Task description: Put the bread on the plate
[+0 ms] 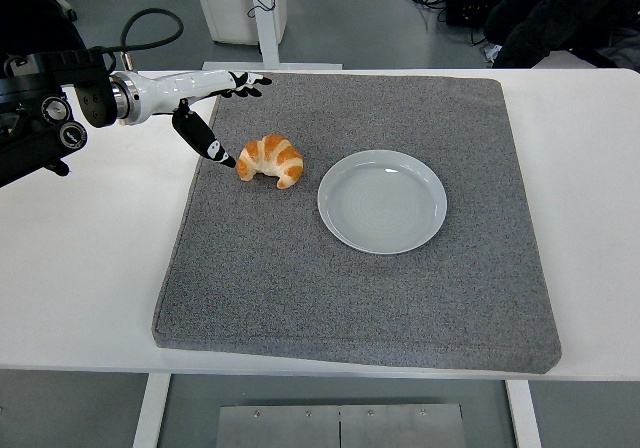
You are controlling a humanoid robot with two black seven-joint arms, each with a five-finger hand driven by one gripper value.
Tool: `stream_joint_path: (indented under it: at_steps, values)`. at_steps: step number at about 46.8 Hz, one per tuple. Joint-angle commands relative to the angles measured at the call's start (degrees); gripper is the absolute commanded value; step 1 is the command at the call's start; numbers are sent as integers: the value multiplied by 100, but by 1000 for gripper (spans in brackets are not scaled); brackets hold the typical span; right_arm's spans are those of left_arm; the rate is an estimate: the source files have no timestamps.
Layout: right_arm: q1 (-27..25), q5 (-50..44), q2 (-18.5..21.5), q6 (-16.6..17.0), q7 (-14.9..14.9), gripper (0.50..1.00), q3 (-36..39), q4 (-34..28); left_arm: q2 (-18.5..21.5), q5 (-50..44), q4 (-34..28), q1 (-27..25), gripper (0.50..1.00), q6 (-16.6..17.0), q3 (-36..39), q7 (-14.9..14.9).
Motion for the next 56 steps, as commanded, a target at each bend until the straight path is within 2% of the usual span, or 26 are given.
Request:
stream_joint_path:
  at_steps: [1, 5, 13, 24, 28, 32, 40, 50, 56]
  values:
    - [0, 0, 0, 1, 1, 1000, 0, 2, -32, 267, 37, 182, 974, 35, 1, -2]
    - [0, 0, 0, 1, 1, 1000, 0, -6, -234, 636, 151, 323, 974, 202, 1, -2]
    - [0, 0, 0, 1, 1, 1000, 0, 2, -647, 1190, 643, 543, 974, 887, 1, -125]
    - [0, 0, 0, -8, 1, 1000, 0, 2, -999, 1235, 995, 736, 975, 1432, 18, -494]
    - [0, 0, 0, -8, 1, 1000, 0, -6, -1192, 1278, 1206, 754, 978, 1521, 27, -582]
    - [0, 0, 0, -8, 1, 1000, 0, -6, -1333, 1349, 1425, 772, 977, 1661, 290, -600]
    - [0, 0, 0, -17, 1, 1000, 0, -15, -1640, 1358, 1760, 710, 977, 2390, 1002, -617]
    - [0, 0, 0, -17, 1, 1000, 0, -6, -1825, 1235, 2014, 692, 978, 2444, 1012, -652]
    - [0, 0, 0, -8, 1, 1000, 0, -6, -1957, 840, 2243, 570, 978, 2461, 968, -942]
